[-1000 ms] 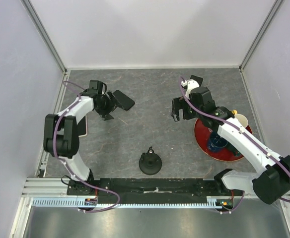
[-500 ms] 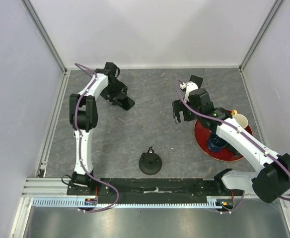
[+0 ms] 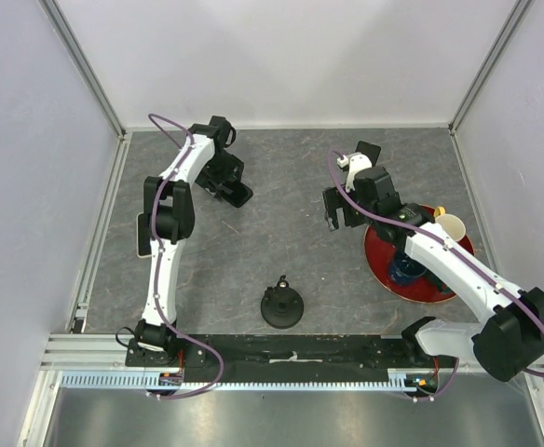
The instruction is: Place the phone on the phone stand
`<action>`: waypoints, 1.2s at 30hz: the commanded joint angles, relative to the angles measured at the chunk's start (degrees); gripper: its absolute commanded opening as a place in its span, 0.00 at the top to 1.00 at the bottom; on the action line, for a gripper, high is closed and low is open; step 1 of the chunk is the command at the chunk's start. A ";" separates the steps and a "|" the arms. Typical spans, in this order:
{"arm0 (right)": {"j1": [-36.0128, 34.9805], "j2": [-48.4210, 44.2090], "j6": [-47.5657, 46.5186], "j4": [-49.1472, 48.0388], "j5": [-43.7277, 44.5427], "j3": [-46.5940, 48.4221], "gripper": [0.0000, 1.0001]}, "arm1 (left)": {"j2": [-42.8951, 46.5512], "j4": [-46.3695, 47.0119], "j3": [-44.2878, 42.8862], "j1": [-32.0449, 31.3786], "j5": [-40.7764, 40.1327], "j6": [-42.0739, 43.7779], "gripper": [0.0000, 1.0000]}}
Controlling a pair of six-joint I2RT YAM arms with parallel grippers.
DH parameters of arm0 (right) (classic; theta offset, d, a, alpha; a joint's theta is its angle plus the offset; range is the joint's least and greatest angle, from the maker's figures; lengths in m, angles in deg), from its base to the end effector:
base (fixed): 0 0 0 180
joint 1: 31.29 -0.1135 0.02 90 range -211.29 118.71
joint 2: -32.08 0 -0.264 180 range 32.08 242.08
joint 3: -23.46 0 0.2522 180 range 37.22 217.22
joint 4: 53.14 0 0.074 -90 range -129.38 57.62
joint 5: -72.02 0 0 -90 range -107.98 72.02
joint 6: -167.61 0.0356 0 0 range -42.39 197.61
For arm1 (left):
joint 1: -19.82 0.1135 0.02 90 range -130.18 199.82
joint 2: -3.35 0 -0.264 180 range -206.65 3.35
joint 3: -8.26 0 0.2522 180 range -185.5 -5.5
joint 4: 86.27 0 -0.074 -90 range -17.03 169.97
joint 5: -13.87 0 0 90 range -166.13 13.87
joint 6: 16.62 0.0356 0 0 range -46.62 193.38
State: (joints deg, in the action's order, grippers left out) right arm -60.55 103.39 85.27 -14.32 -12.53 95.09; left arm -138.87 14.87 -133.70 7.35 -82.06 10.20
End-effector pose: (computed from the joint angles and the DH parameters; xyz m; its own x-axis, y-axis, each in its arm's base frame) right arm 0.2400 0.1306 0.2969 -0.5945 -0.1809 -0.7835 -0.3456 0.9373 0.0457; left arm 0.4905 -0.1047 0.1666 -0.6073 -0.7748 -0.1757 -0.7674 0.6293 -0.1227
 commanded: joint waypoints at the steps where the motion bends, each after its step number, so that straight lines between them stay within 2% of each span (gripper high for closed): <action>1: -0.19 -0.91 -0.54 -2.65 1.05 -0.04 0.02 | -2.89 -3.89 -3.54 -0.89 -3.82 -3.44 0.01; 5: -0.19 -1.35 -0.54 -2.56 1.49 -0.21 0.02 | -3.69 -7.93 -3.99 -0.98 -5.58 -5.11 0.00; 8: -0.19 -1.52 -0.45 -2.56 1.14 -0.12 0.02 | -3.60 -9.43 -2.42 -0.98 -6.10 -5.64 0.06; 9: -0.19 -1.44 -0.45 -2.38 0.79 -0.12 0.02 | -3.25 -9.34 -1.79 -1.06 -6.54 -5.29 0.14; 11: -0.19 -1.35 -0.71 -1.95 -1.75 -0.38 0.02 | -2.98 -9.26 -0.48 -1.06 -7.42 -4.42 0.22; 12: -0.19 -1.52 -0.89 -2.03 -5.33 -0.82 0.02 | -2.29 -8.99 -0.04 -1.07 -8.38 -2.67 0.38; 13: -0.80 -1.87 -1.15 -2.73 -8.93 -1.52 0.02 | -1.85 -7.42 0.75 -0.98 -9.00 -1.52 0.47; 15: -2.03 -3.18 -1.51 -3.78 -15.17 -3.98 0.02 | -0.79 -6.01 3.56 -0.98 -11.19 2.42 0.57; 19: -9.04 -5.74 -1.07 -4.32 -19.06 -5.57 0.02 | 1.75 -4.42 8.39 -1.33 -16.29 8.41 0.68; 22: -11.08 -9.25 0.42 -4.23 -23.97 -5.13 0.02 | 5.26 -1.88 16.63 -1.33 -19.55 11.93 0.76; 25: -12.66 -12.50 0.95 -3.88 -28.89 -3.64 0.02 | 8.61 3.83 24.10 -1.50 -17.98 15.80 0.82; 29: -17.93 -12.43 -1.32 -0.29 -35.76 -1.27 0.02 | 13.01 11.21 30.28 -1.77 -8.42 24.14 0.96; 31: -23.70 -11.02 -2.73 3.74 -32.98 -0.30 0.04 | 14.59 12.71 33.69 -1.77 -7.78 24.15 0.97; 32: -25.74 -10.23 -3.09 4.81 -28.26 0.22 0.05 | 15.38 13.94 35.20 -1.77 -7.69 24.59 0.97; 36: -33.30 -8.12 -2.65 7.72 -18.49 0.93 0.09 | 20.56 18.69 42.23 -1.68 -8.04 25.03 0.96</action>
State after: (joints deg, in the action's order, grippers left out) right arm -88.90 93.33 83.72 -11.85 -39.39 93.82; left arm -119.94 38.51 -99.32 5.17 -90.22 28.69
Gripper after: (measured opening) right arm 0.931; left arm 0.734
